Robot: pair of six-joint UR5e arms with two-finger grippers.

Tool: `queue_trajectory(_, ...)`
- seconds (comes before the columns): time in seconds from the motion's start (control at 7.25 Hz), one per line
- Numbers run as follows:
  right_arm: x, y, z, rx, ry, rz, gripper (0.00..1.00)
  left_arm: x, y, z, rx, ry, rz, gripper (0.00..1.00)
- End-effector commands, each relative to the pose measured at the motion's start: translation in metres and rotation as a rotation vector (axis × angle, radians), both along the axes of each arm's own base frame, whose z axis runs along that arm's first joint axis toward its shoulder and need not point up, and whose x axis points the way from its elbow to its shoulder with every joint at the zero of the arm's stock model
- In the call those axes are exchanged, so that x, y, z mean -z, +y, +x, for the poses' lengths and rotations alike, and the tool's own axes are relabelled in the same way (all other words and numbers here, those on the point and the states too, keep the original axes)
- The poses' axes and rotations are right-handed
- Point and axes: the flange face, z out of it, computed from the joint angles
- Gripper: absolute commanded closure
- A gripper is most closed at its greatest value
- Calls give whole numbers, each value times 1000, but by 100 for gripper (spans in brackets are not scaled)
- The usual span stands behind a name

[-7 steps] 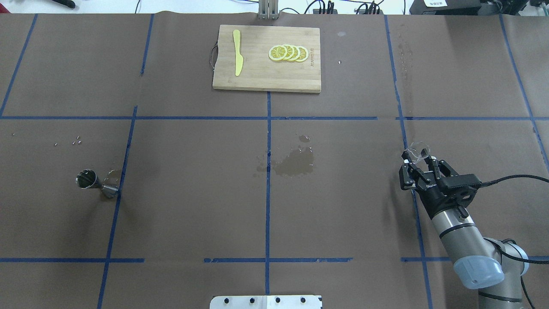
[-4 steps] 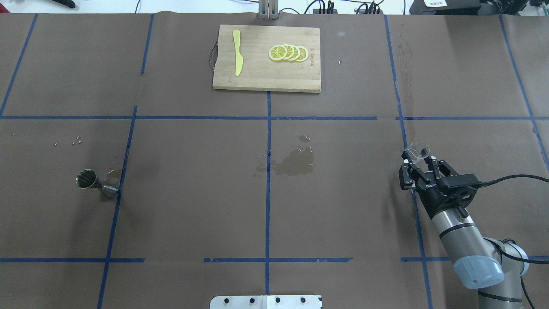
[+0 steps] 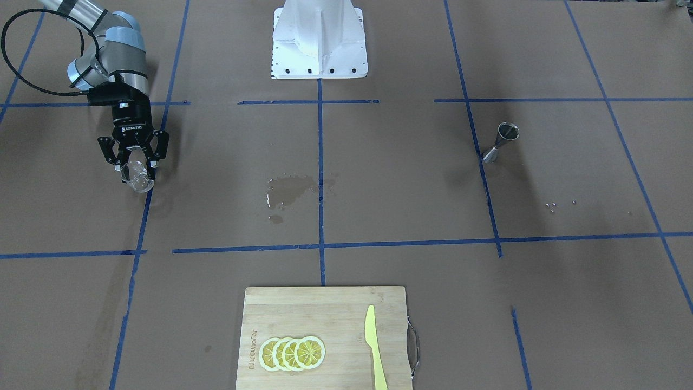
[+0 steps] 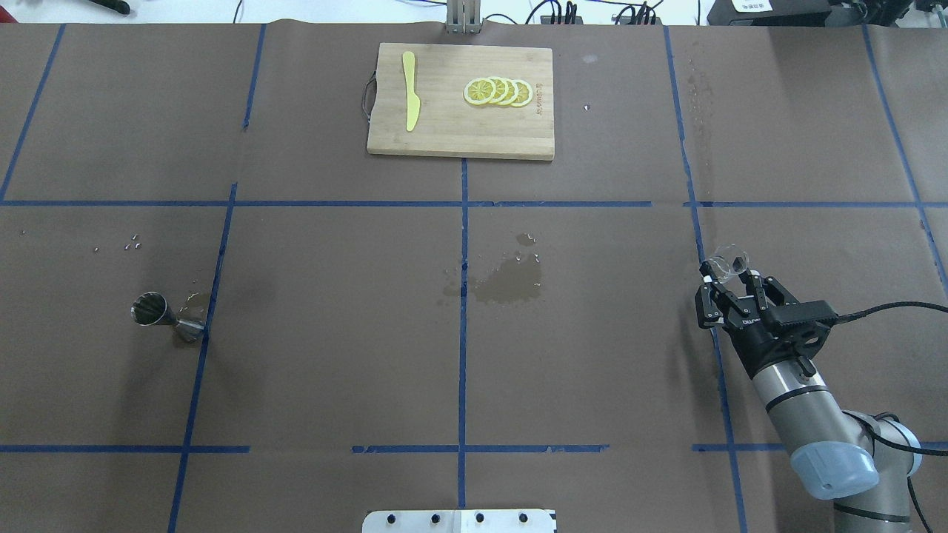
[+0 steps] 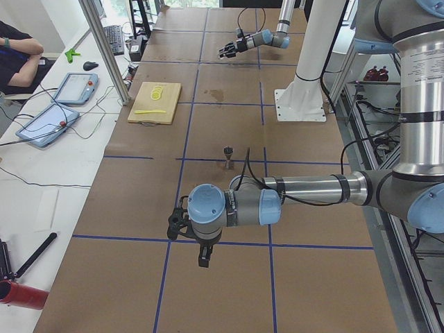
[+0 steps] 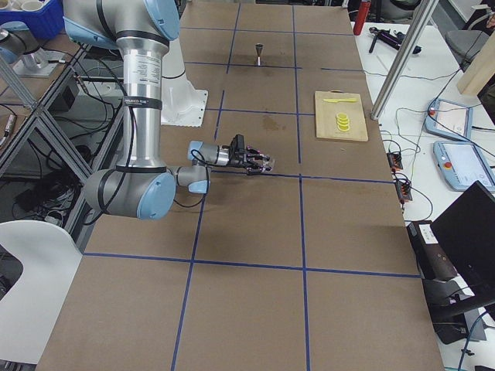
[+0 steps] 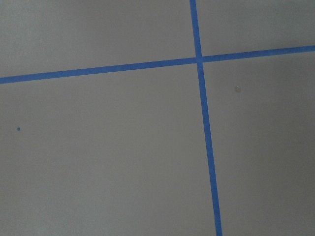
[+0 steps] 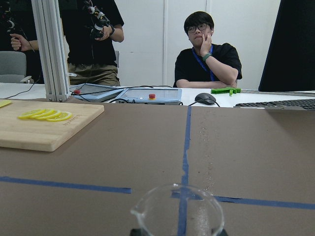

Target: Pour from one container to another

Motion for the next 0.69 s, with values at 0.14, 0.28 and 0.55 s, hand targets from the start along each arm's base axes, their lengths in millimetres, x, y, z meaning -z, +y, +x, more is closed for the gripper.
queue_trajectory(0.14,-8,2,6,-34,-20,12,100,1,0,0,0,0,3,0)
queue_trajectory(0.28,-16,4,5,-41,-5,13,100,1,0,0,-1,0,6,0)
queue_trajectory(0.55,-27,10,-1,-26,18,9,100,0,1,0,-1,1,1,0)
